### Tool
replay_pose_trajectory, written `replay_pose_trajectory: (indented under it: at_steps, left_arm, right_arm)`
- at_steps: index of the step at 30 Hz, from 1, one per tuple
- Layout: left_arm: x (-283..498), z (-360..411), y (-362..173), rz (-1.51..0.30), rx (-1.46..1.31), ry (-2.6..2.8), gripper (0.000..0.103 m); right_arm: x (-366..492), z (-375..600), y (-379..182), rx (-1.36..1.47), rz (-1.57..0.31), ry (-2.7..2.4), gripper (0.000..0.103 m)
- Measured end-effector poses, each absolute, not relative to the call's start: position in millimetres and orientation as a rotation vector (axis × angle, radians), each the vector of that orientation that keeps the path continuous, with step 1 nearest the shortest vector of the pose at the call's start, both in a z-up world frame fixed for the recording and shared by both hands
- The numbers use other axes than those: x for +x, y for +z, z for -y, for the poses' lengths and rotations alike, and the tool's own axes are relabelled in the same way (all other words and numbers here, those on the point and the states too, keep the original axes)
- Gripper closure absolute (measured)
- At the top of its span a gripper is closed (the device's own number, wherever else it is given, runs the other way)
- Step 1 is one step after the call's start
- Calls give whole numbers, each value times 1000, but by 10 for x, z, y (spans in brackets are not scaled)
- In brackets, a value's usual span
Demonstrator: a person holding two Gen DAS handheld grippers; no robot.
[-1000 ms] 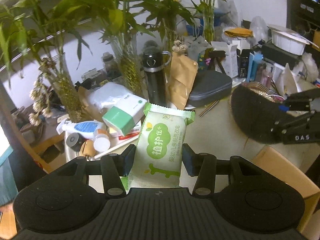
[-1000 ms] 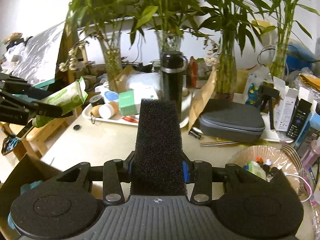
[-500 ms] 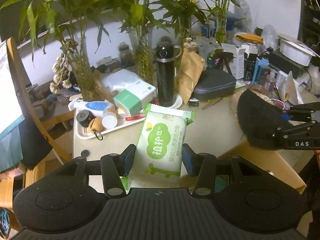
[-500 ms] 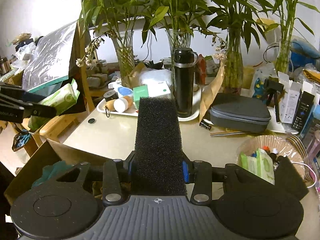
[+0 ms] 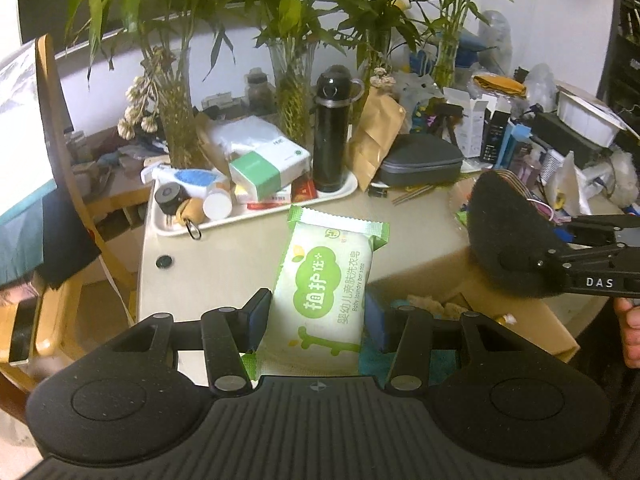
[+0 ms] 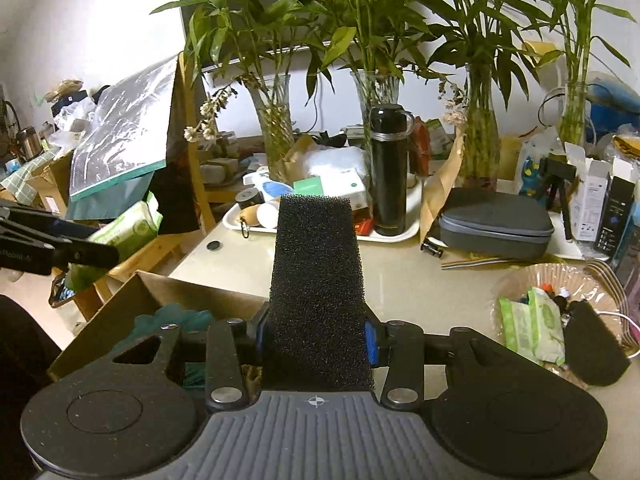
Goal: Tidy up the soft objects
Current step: 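Open the left gripper dropping the wipes into the box while the right gripper carries the foam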
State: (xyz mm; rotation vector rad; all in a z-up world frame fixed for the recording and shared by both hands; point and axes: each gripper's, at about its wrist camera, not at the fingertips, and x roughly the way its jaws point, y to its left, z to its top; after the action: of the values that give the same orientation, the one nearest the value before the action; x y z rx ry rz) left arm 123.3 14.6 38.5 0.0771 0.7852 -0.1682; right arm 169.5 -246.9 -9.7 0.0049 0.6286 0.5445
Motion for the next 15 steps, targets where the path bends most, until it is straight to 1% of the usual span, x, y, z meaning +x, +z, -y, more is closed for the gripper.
replay_pose_trajectory:
  at_steps: [6,10,13,14,15]
  left_arm:
    - [1164,-154,273,-834,13,-159,54]
    - [1202,-232,135,-907,-101,-139,54]
    - [1165,-296,85,-902,-158,-133,53]
    - [1142,-296,87,-894,-158,-136,50]
    - [1121,-293,90,-889,-155,-132,42]
  right_arm:
    - [1570,2446,-100,7,-626,561,57]
    - [1510,2434,-108,6,-628,566,57]
    - [1485,2447,-113,11,-630,565,57]
    - [1475,2450,-117,13,-631,564,57]
    - [1463,2455,-119,15,-632,563,57]
